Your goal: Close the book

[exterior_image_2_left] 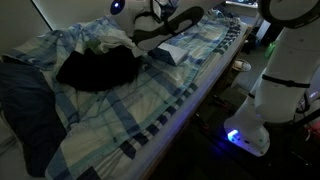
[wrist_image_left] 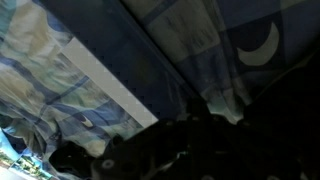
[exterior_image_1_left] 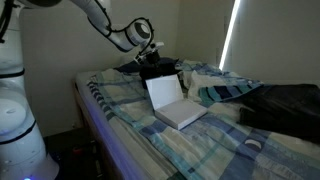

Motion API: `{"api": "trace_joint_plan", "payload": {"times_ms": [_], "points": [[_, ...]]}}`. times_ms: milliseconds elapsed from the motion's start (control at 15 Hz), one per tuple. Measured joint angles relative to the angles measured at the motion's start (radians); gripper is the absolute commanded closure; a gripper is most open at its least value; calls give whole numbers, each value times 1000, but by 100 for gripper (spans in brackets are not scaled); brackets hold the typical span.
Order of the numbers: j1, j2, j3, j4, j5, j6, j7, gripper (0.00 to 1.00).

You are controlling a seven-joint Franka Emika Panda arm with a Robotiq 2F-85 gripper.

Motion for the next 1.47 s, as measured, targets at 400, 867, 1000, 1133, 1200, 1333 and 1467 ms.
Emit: {"api": "trace_joint_plan", "payload": {"times_ms": [400,867,1000,1133,1200,1333,1467], "points": [[-29,-14,-18,-16,0,-5,29,100],[-62,-33,-42,-17,0,-10,48,100],[-72,-38,-48,-17,0,-10,49,100],[-80,-41,-51,-17,0,-10,49,100],[-84,-42,-53,-17,0,-10,49,100],[-87,-43,-59,-16,0,-10,49,100],[-91,-44,-62,-16,-2,-11,50,100]]}}
